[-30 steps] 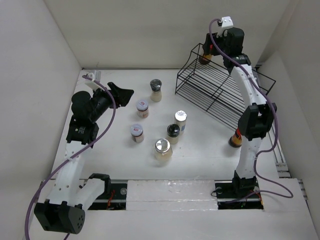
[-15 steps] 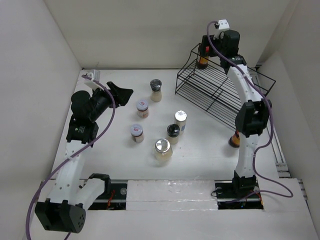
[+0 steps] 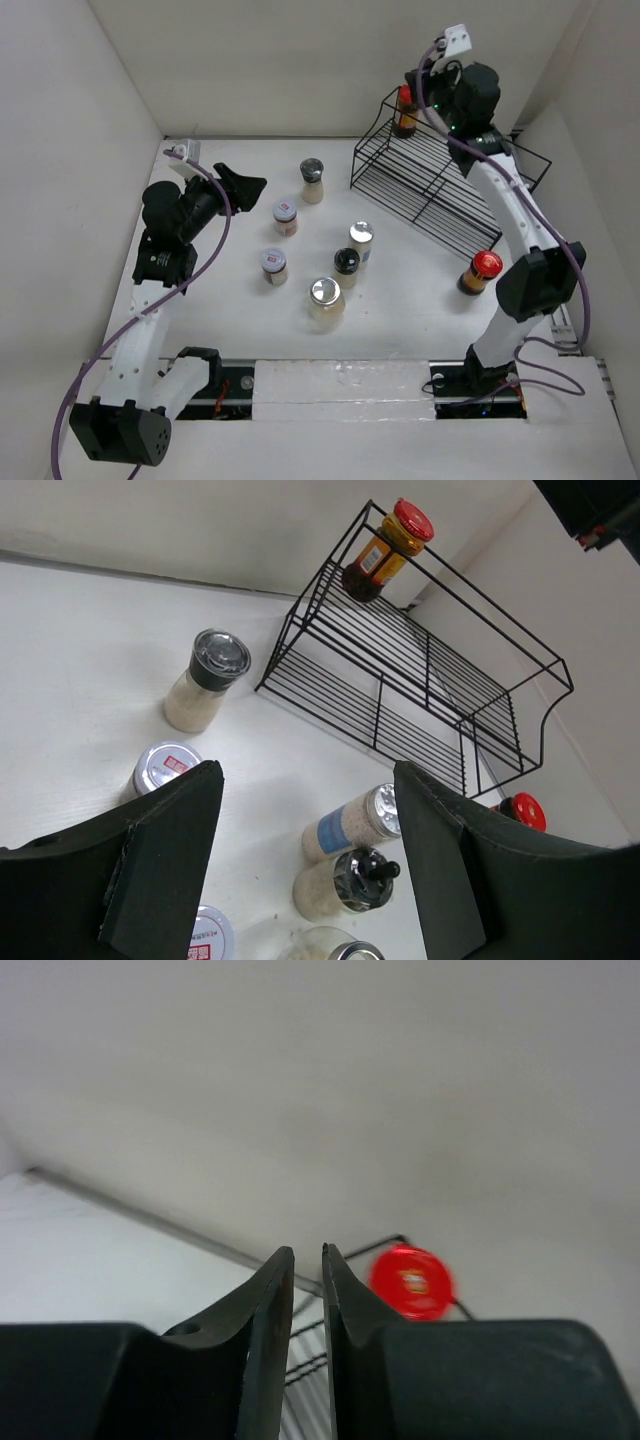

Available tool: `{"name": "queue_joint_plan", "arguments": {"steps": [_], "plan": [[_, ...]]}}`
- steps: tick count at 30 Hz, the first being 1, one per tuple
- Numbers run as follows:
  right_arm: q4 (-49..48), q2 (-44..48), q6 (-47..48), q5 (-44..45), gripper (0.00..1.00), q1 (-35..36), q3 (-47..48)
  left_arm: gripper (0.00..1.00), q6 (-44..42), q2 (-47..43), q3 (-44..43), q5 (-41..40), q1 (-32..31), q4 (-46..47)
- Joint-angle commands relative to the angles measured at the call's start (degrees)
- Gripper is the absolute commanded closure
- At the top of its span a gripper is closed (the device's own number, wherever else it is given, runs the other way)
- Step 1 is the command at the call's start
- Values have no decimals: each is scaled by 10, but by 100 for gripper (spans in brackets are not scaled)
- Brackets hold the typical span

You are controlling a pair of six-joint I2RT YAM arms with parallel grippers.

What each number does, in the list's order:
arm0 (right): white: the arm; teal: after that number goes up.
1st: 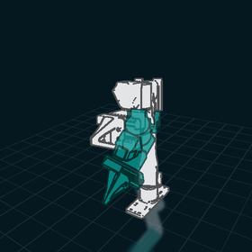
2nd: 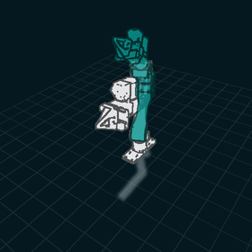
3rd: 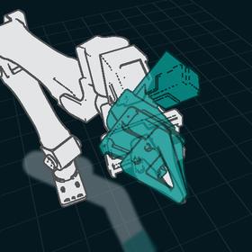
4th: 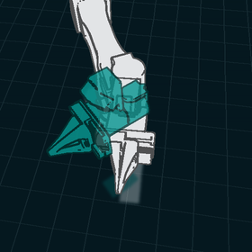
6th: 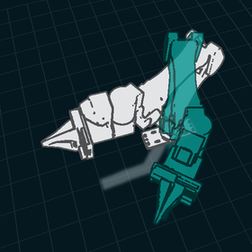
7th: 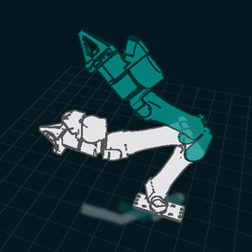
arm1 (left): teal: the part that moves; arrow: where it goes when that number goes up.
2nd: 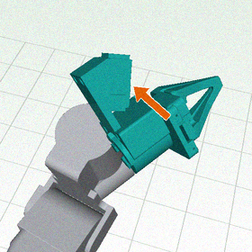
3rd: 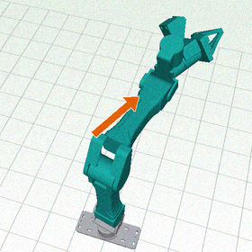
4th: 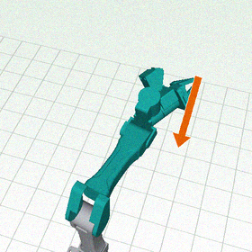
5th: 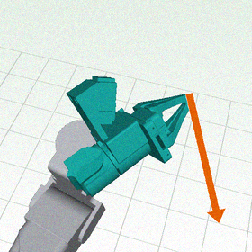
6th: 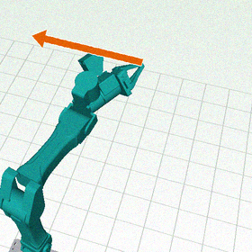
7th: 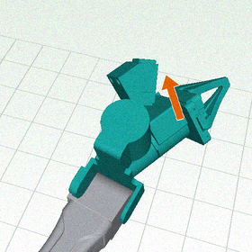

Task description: Organize the condiment bottles

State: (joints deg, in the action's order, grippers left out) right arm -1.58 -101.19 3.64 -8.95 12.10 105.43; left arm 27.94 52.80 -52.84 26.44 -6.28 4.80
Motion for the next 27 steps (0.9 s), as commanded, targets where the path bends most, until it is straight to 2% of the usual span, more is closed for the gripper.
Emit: {"name": "queue_joint_plan", "arguments": {"steps": [1, 3, 4, 7, 8, 11, 17, 22, 27], "plan": [[-55, 2, 32, -18, 77, 73, -73, 36, 2, 3, 2, -4, 2, 19], [-55, -12, 32, -33, 65, 106, -90, 36, 2, 3, 2, -4, 2, 19], [-55, -26, 32, -39, 52, 115, -97, 36, 2, 3, 2, -4, 2, 19], [-55, -48, 32, -39, 32, 147, -105, 37, 2, 3, 2, -4, 2, 19], [-55, -60, 38, -47, 20, 153, -105, 37, 2, 3, 2, -4, 2, 19], [-26, -89, 51, -47, 7, 173, -97, 37, 2, -2, 2, -4, 7, 19], [16, -150, 51, -34, 1, 186, -60, 37, 2, -2, 2, -4, 7, 19], [78, -224, 74, -56, 1, 200, 21, 37, 2, 4, 2, 1, 7, 19], [78, -261, 74, -41, 1, 206, 64, 37, 2, 4, 2, 1, 7, 19]]}}
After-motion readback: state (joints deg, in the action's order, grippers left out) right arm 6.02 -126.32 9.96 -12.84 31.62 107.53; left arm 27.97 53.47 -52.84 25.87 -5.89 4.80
